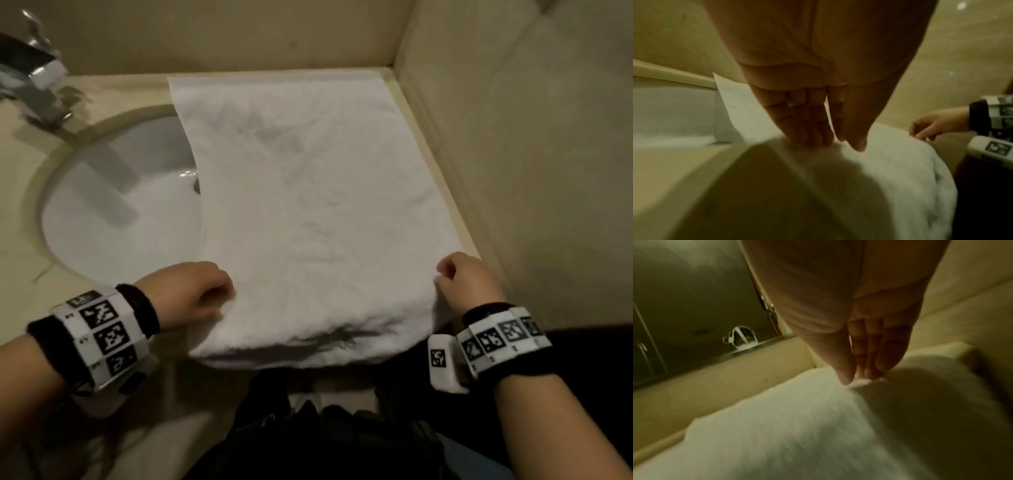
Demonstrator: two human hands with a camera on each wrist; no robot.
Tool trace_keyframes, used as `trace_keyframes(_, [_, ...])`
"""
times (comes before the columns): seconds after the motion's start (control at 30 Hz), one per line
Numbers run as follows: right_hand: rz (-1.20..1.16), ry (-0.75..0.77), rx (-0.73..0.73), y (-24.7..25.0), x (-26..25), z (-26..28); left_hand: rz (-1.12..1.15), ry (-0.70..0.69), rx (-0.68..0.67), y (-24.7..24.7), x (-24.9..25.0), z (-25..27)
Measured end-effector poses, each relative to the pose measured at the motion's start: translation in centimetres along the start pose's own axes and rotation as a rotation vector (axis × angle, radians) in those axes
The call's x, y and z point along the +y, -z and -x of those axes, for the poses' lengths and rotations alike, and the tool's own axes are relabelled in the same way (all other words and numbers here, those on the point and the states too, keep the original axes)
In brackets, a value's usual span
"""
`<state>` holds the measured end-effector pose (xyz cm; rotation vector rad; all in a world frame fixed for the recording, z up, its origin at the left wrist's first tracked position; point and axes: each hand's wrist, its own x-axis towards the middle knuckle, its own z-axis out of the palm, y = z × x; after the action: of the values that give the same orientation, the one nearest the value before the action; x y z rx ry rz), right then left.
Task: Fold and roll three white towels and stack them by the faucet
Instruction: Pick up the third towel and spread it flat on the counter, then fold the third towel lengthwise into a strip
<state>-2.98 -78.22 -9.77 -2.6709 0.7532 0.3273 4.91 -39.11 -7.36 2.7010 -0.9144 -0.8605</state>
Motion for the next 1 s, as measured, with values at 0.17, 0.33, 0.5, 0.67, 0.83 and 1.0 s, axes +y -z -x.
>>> trace_keyframes(0.17, [-0.007,-0.012,0.105,-1.7,1.8,-0.6,0.016,0.041,0.153,-2.3,0.6,0.7])
trace_keyframes(0.33, [0.025,-0.049,0.064,-0.7,2.3,-1.7,0.027,-0.084,0.197,-2.3,1.1,1.1])
trace_keyframes(0.5, [-0.041,-0.009,0.144,0.1,-0.2,1.1,-0.111,-0.219,0.129,-1.9,-1.2,2.3])
trace_keyframes(0.67, [-0.271,0.189,0.005,-0.7,-9.0,7.5,-0.105,-0.247,0.017,-1.1,-1.6,0.1])
trace_keyframes(0.83, [-0.391,0.262,-0.249,-4.5,-18.6,12.7,-0.053,-0.299,-0.015,0.4,-1.0,-2.2])
trace_keyframes(1.0, [-0.219,0.068,-0.17,-9.2,-22.1,13.8,-0.019,-0.397,-0.015,2.6,0.0,-3.9])
